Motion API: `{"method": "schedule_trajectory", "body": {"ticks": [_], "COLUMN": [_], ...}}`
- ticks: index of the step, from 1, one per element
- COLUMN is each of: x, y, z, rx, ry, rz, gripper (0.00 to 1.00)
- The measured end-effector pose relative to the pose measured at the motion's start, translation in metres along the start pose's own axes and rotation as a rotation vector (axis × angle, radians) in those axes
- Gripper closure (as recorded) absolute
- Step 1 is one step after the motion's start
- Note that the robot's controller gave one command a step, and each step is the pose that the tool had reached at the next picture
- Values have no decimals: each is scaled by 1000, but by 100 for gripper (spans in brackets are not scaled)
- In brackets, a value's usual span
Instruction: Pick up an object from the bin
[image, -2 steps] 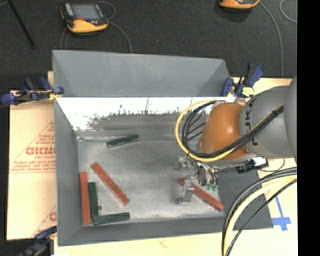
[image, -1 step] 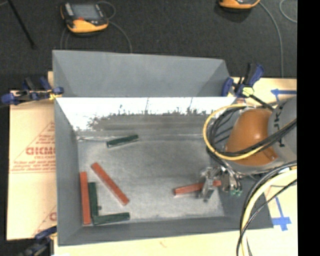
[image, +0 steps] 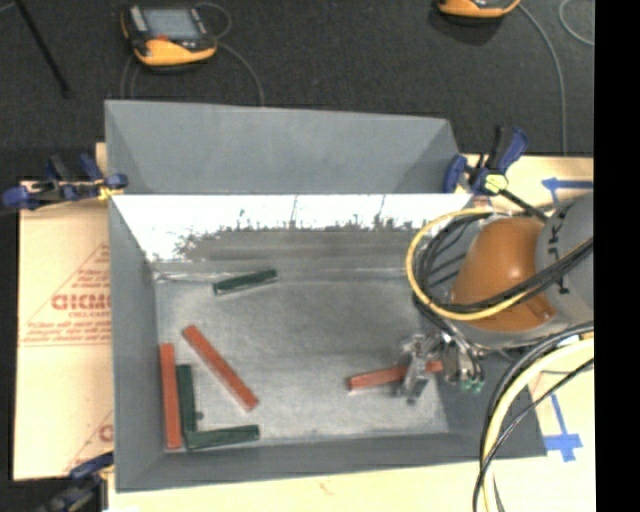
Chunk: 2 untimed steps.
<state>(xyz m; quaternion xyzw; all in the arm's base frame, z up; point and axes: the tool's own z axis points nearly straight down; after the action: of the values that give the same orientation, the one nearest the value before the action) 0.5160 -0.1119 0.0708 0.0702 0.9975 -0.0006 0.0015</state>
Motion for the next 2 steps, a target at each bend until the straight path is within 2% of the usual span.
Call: {"method": "schedule_trajectory", "body": {"ticks": [1, 2], "x": [-5, -3], "y": [8, -3], "z": [-47, -115], "rx": [0, 0], "ry": [8, 4], "rz": [-20, -41], "gripper": [100, 100]}}
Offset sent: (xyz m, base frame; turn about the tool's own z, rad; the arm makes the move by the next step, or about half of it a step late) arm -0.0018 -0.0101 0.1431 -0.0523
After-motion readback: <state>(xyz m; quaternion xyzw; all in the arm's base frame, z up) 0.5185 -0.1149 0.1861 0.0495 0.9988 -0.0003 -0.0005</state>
